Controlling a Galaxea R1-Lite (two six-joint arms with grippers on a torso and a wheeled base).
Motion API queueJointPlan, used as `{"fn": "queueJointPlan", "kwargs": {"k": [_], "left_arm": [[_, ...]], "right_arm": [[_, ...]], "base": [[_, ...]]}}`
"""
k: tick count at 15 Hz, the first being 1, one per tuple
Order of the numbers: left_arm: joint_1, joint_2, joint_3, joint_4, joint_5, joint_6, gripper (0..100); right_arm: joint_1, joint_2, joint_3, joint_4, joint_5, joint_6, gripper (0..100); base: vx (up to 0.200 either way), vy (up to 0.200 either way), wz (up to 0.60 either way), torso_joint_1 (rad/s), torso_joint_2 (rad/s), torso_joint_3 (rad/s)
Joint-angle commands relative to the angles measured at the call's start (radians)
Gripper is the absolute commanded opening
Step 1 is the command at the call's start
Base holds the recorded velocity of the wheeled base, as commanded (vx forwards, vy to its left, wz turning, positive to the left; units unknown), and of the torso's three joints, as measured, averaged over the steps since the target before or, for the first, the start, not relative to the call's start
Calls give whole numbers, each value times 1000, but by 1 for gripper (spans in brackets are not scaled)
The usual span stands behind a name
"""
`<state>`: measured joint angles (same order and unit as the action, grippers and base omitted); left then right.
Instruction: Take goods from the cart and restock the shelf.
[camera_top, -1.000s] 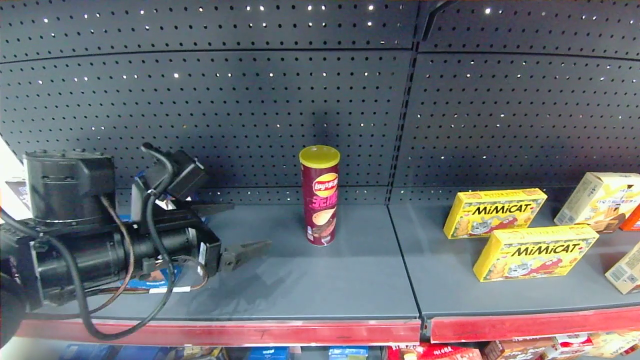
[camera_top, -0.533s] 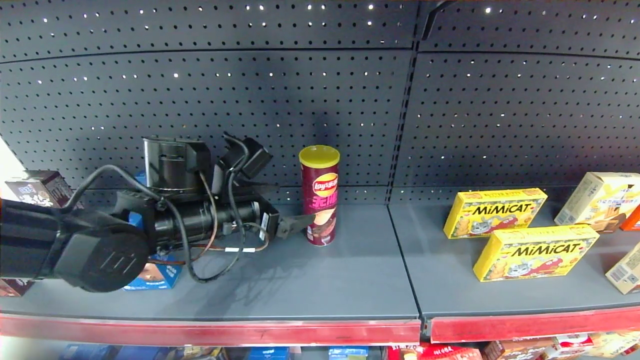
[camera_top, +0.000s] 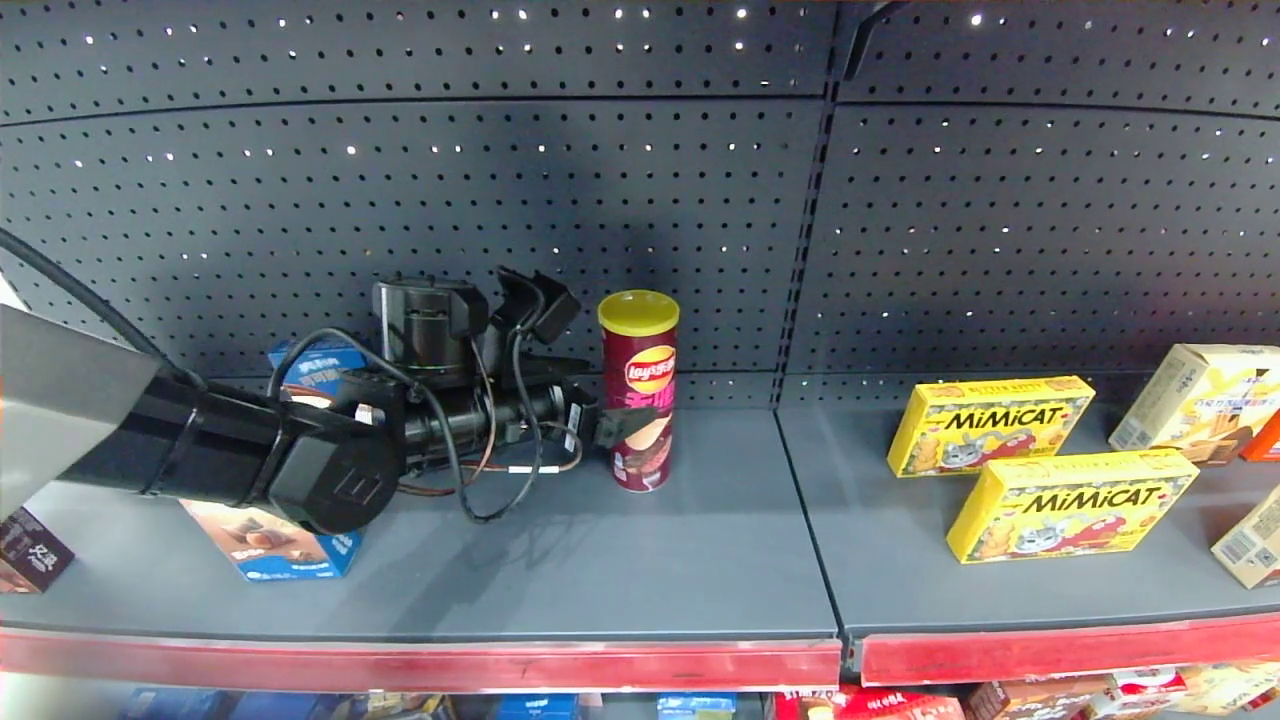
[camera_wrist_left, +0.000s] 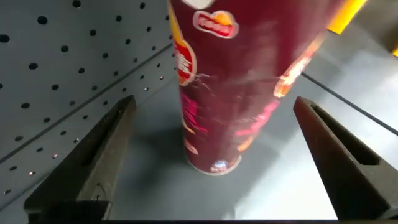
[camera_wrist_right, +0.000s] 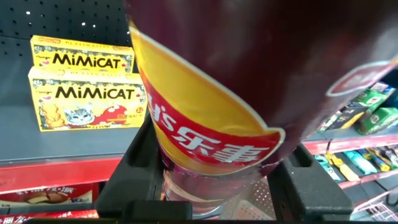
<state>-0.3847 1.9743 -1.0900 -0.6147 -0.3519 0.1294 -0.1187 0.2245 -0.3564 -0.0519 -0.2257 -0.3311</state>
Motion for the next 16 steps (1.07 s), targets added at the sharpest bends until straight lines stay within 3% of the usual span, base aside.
{"fn": "queueJointPlan", "kwargs": {"k": [1,4,16], "left_arm": [[1,28,-24,-2,1,-2,100],[3,41,-51,-4,1,-20,100],[-20,94,-113,-5,1,-22,100]], "right_arm": [[-1,-2,0,0,0,0,0],[1,-2,4,0,0,-11,0],[5,-85,22,73,5,-39,0]], "base": [[0,0,0,0,0,0],[0,0,0,0,0,0],[0,0,0,0,0,0]]}}
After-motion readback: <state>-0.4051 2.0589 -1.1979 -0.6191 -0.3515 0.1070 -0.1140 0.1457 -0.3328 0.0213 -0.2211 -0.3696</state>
